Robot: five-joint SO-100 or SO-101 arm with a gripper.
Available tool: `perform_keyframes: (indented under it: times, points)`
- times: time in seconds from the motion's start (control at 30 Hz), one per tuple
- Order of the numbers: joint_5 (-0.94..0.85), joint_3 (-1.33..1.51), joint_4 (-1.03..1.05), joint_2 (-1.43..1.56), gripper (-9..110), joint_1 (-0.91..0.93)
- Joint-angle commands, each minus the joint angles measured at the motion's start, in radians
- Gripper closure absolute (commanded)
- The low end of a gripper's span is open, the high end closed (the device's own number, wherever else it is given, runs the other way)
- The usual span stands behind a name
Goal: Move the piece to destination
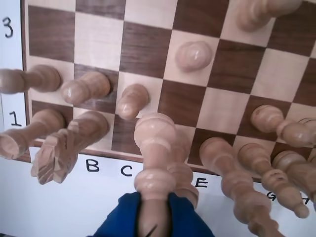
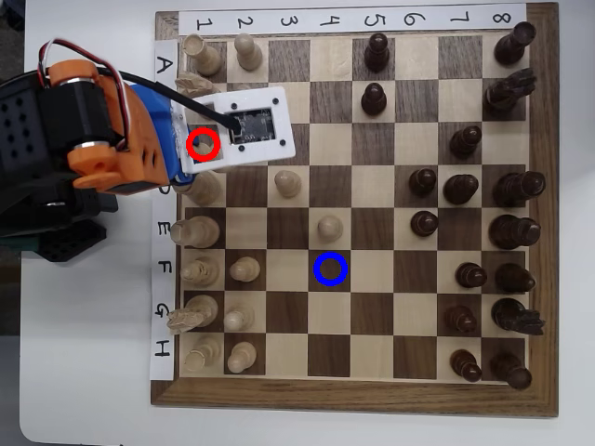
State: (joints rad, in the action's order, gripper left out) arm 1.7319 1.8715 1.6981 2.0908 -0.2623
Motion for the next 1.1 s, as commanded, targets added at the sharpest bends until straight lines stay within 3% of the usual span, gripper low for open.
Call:
perform_keyframes:
  times: [0.0,0.5,1.07]
  points:
    - [-0.041,-0.249,0.026,0.114,101,0.063]
    - [-0.092,-0.568,0.025,0.063,101,0.222]
    - [-0.130,-1.019,-0.002,-0.357,100,0.370]
